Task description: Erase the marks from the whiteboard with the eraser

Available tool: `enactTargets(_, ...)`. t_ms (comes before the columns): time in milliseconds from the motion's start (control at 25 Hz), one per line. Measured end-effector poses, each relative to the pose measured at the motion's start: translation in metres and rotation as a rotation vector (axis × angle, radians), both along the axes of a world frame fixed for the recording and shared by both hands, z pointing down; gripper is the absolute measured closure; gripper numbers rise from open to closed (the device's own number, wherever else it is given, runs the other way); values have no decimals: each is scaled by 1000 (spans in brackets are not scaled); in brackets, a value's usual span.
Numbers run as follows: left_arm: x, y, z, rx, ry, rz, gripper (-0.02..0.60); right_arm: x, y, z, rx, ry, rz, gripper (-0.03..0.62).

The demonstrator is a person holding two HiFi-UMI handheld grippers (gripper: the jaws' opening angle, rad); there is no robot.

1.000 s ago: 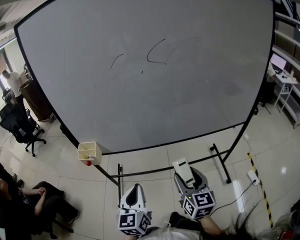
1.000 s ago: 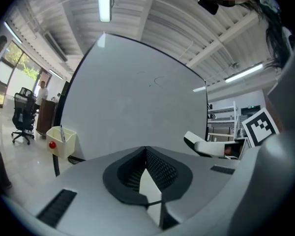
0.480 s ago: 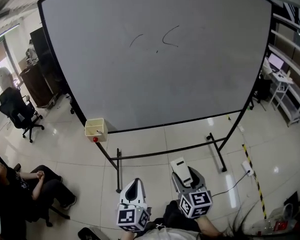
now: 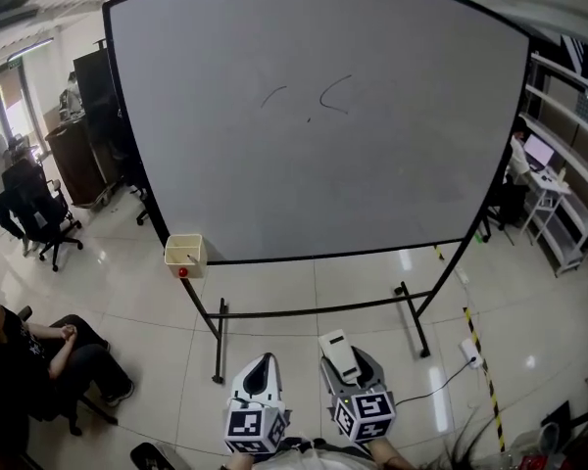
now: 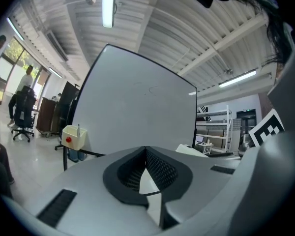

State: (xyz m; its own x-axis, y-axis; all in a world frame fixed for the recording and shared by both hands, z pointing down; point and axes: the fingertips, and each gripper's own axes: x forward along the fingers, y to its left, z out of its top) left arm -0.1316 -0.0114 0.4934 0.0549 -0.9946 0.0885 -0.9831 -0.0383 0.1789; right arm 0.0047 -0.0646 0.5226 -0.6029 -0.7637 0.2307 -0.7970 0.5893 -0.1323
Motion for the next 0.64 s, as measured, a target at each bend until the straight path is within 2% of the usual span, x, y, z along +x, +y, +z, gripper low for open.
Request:
enactTargets(120, 7, -4, -2, 7, -23, 2, 598, 4, -4, -4, 16, 10, -6, 319)
enactTargets(360, 22, -1, -2, 6, -3, 9, 598, 15, -4, 0, -2, -2, 2, 318)
enactTargets(640, 23, 2, -3, 0, -29, 19, 598, 14, 1, -1, -12, -19, 2, 319)
